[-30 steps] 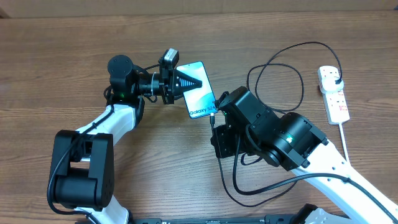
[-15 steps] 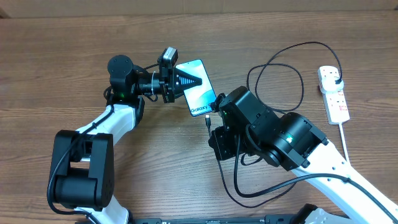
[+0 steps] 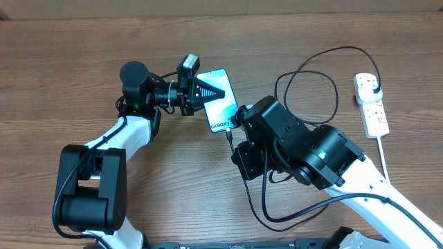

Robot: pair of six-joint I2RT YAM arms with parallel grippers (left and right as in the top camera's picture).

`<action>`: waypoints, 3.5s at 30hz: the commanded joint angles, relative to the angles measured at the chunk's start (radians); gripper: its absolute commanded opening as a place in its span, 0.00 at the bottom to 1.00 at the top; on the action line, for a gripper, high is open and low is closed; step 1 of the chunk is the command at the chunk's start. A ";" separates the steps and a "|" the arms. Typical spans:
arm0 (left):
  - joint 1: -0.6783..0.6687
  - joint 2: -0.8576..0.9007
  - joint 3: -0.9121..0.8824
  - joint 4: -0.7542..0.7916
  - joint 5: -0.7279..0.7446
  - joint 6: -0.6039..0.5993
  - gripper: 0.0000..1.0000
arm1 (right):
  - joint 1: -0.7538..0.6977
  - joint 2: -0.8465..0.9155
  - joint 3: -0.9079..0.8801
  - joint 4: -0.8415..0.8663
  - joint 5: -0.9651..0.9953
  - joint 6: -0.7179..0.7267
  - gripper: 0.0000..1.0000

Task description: Plug charger to phone and switch on socket

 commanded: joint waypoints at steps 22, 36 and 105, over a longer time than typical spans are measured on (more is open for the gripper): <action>-0.009 -0.002 0.027 0.008 -0.027 0.010 0.04 | 0.005 0.018 -0.002 -0.034 0.015 -0.092 0.04; -0.007 -0.002 0.027 0.008 0.015 0.135 0.04 | 0.005 0.042 -0.002 -0.032 0.063 -0.093 0.04; -0.009 -0.001 0.027 -0.177 -0.056 0.246 0.04 | 0.070 0.081 -0.002 -0.037 0.194 -0.038 0.04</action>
